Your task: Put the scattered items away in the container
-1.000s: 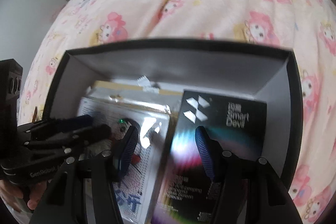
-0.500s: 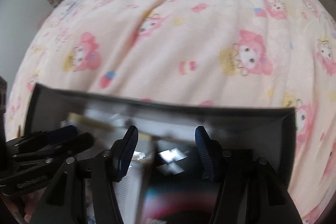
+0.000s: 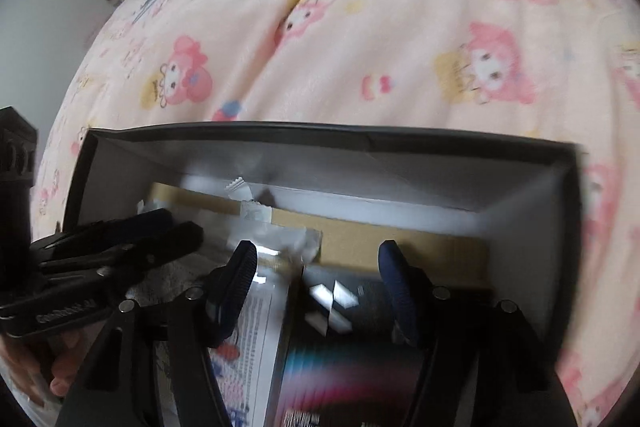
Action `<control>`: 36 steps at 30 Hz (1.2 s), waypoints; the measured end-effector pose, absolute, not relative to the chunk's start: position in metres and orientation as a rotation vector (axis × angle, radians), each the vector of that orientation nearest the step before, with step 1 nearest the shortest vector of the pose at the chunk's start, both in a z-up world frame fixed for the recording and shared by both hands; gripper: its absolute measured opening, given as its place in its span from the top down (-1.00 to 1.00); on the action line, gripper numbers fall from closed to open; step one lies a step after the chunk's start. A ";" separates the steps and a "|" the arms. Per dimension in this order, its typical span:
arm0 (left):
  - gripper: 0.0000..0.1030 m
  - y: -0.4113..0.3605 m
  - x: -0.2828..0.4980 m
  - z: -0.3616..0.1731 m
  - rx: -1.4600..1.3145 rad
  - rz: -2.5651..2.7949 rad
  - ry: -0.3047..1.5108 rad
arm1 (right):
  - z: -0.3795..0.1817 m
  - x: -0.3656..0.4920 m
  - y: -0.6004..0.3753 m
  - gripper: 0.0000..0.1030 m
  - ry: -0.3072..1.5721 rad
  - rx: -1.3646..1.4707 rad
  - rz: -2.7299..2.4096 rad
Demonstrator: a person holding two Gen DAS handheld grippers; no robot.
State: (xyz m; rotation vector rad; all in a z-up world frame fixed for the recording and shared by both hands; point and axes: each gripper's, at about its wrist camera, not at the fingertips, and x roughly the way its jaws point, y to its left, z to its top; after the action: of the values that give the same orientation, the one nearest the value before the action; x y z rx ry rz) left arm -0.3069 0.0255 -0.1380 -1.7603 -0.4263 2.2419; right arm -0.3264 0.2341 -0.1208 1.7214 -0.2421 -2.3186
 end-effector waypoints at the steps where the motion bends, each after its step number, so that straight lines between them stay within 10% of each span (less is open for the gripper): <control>1: -0.01 0.026 -0.298 -0.131 -1.743 2.237 -0.450 | -0.111 -0.318 0.237 -0.17 -0.268 1.676 -2.335; 22: -0.15 0.023 -0.239 -0.142 -1.867 2.203 -0.384 | -0.121 -0.252 0.239 -0.16 -0.436 1.789 -2.208; 36: -0.21 0.013 -0.126 -0.032 -1.438 2.445 -0.289 | 0.006 -0.129 0.200 -0.30 -0.365 1.311 -2.509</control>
State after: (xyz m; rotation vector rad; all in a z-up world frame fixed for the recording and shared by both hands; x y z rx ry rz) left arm -0.1258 0.0128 -0.0325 -1.4375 -0.2893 2.4448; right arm -0.1295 0.1998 0.0061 1.3114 -0.3647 -2.5086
